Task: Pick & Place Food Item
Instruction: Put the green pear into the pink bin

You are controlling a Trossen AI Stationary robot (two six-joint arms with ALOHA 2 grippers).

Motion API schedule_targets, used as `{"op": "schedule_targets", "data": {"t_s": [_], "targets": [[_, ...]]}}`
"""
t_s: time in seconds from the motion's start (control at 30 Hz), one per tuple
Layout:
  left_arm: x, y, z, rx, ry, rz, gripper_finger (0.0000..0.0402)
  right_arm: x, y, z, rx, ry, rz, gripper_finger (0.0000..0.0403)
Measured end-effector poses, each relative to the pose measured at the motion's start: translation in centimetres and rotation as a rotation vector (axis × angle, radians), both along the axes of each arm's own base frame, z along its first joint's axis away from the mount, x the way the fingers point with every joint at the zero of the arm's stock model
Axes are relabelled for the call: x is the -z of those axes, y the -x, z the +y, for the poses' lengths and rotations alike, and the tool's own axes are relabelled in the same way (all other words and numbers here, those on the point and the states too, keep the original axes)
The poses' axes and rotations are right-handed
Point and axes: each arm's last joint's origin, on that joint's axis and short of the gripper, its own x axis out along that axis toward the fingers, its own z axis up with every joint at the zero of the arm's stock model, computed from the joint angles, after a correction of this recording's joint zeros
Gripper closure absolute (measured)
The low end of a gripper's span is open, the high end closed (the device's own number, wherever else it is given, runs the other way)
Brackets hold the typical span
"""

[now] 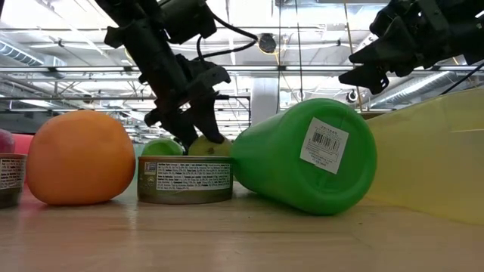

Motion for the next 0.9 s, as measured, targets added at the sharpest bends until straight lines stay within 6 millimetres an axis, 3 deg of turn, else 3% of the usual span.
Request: {"op": "schedule_targets", "data": {"t_s": [0.4, 0.73, 0.9], "targets": [[-0.7, 0.3, 0.1, 0.005, -0.045, -0.005, 0.0206, 0.0, 0.0, 0.0, 0.0, 0.0, 0.0, 0.0122], [-4.3, -0.7, -0.5, 0.131, -0.159, -0.091, 0.0209, 0.0, 0.0, 0.0, 0.0, 0.0, 0.0, 0.0122], [-6.1, -1.9, -1.8, 0.323, -0.298, -0.181, 0.0209, 0.0, 0.0, 0.0, 0.0, 0.0, 0.001, 0.0122]]}}
